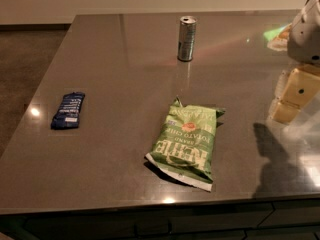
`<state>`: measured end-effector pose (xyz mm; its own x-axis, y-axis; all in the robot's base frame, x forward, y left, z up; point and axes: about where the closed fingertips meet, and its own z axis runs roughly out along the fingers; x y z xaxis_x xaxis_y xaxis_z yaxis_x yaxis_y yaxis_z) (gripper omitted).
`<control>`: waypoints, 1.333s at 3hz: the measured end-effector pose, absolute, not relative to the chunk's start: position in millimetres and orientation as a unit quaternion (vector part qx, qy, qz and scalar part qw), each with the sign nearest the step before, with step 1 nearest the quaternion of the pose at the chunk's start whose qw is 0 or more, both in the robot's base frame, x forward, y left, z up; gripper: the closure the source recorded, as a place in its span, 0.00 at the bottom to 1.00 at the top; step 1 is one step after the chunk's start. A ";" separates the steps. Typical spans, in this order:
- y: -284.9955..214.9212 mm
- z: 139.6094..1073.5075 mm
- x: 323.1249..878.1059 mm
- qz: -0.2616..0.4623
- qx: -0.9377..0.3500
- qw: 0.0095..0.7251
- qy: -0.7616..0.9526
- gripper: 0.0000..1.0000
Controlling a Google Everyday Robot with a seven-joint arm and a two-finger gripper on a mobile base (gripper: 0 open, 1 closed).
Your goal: Move redbull can near rxbar blueberry
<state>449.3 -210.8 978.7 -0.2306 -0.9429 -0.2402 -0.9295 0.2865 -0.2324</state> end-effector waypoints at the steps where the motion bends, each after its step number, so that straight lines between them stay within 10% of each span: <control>1: -204.8 980.3 476.9 -0.003 -0.574 0.195 0.795 0.00; 4: -166.1 987.1 588.7 0.042 -0.505 0.301 0.807 0.00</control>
Offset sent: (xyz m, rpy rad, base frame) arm 0.1095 0.0354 0.0045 0.2914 -0.1037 -0.1437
